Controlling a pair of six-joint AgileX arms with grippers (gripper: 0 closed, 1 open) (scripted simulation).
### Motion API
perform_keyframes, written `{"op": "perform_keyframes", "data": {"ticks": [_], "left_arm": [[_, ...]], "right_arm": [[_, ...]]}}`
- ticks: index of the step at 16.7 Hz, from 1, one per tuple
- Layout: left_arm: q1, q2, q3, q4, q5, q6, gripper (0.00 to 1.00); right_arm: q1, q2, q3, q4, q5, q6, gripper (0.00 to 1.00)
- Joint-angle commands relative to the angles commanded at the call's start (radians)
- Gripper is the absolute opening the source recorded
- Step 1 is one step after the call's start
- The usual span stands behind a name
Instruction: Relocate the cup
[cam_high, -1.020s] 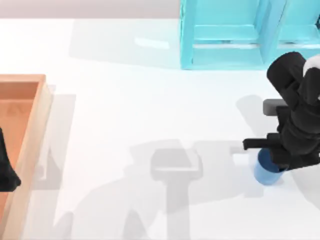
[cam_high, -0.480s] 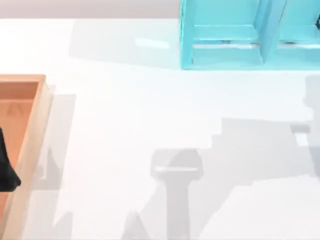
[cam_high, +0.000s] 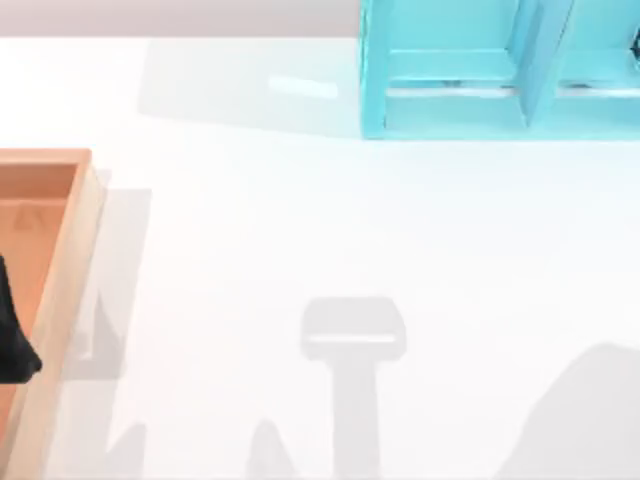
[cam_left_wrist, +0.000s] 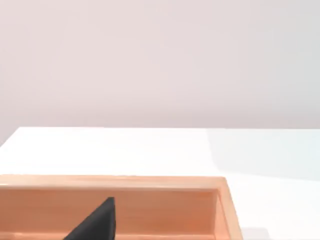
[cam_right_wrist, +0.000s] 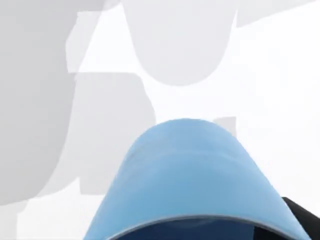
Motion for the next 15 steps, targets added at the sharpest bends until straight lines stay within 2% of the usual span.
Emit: {"op": "perform_keyframes", "data": {"ticks": [8,15], "left_arm": [[0.000,0.000,0.000,0.000,0.000,0.000,1.00],[0.000,0.000,0.000,0.000,0.000,0.000,1.00]], "right_arm": [[-0.020,0.002,-0.010,0.014,0.000,-0.022,0.00],[-0.003,0.048,-0.177,0.236,-0.001,-0.002,0.00]]}}
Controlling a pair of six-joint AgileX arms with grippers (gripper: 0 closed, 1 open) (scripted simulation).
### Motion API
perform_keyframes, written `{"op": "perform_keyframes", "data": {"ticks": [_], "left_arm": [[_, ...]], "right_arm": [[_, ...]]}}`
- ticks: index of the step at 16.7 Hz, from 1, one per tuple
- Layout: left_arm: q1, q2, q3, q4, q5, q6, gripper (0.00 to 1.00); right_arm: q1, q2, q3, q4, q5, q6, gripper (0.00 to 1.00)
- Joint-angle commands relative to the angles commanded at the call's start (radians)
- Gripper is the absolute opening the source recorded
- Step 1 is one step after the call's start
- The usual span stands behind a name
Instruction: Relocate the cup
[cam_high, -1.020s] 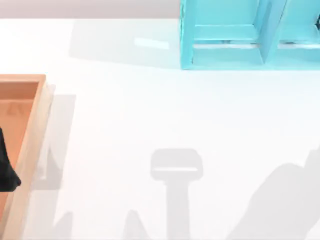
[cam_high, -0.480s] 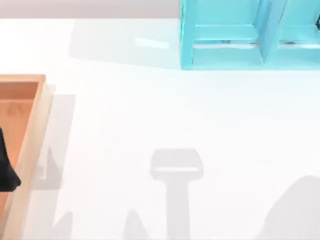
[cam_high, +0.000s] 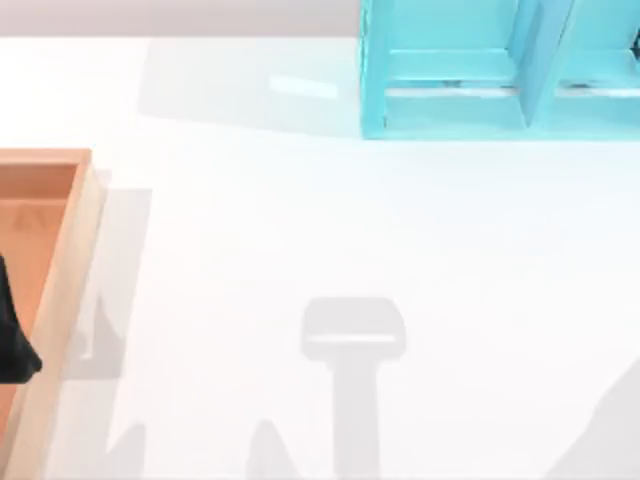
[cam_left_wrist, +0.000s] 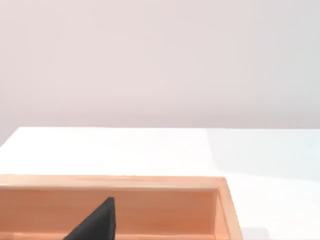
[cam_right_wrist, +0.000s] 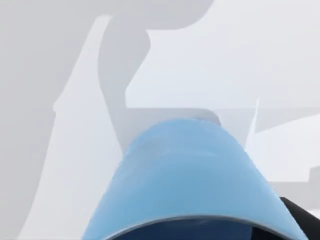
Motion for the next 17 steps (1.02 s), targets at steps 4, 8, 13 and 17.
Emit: {"op": "perform_keyframes", "data": {"ticks": [4,8,13,17], "left_arm": [[0.000,0.000,0.000,0.000,0.000,0.000,1.00],[0.000,0.000,0.000,0.000,0.000,0.000,1.00],[0.000,0.000,0.000,0.000,0.000,0.000,1.00],[0.000,0.000,0.000,0.000,0.000,0.000,1.00]], "right_arm": [[0.001,0.001,-0.006,0.006,0.000,0.001,0.00],[0.001,0.001,-0.006,0.006,0.000,0.001,0.30],[0.001,0.001,-0.006,0.006,0.000,0.001,0.68],[0.001,0.001,-0.006,0.006,0.000,0.001,0.98]]}}
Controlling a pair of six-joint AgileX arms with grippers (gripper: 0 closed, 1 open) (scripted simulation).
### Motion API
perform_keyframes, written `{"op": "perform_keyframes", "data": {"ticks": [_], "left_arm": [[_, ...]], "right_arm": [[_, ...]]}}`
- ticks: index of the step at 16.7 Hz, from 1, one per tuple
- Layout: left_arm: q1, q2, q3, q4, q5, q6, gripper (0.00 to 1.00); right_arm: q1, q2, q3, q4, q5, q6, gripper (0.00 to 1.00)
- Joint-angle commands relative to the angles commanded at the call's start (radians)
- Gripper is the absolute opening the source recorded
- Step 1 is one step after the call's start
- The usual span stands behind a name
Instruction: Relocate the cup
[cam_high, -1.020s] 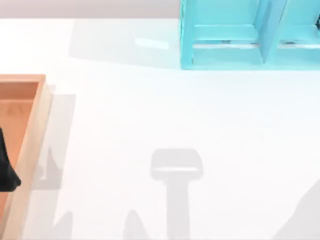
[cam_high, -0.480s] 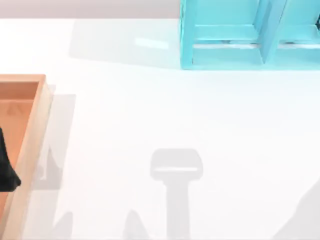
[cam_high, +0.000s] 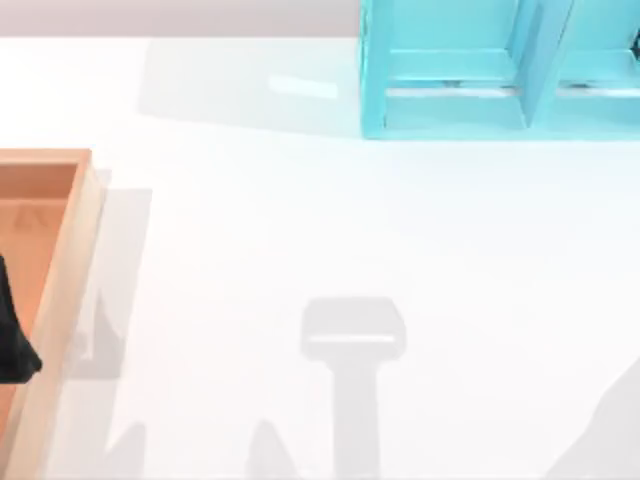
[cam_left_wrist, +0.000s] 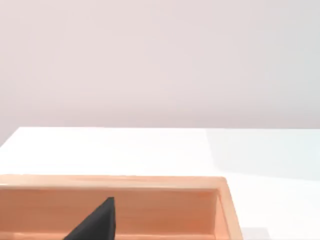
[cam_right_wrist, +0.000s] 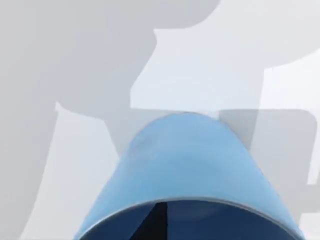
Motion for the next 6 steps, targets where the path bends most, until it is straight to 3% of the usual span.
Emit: {"op": "perform_keyframes", "data": {"ticks": [6], "left_arm": [[0.000,0.000,0.000,0.000,0.000,0.000,1.00]], "right_arm": [[0.000,0.000,0.000,0.000,0.000,0.000,1.00]]}}
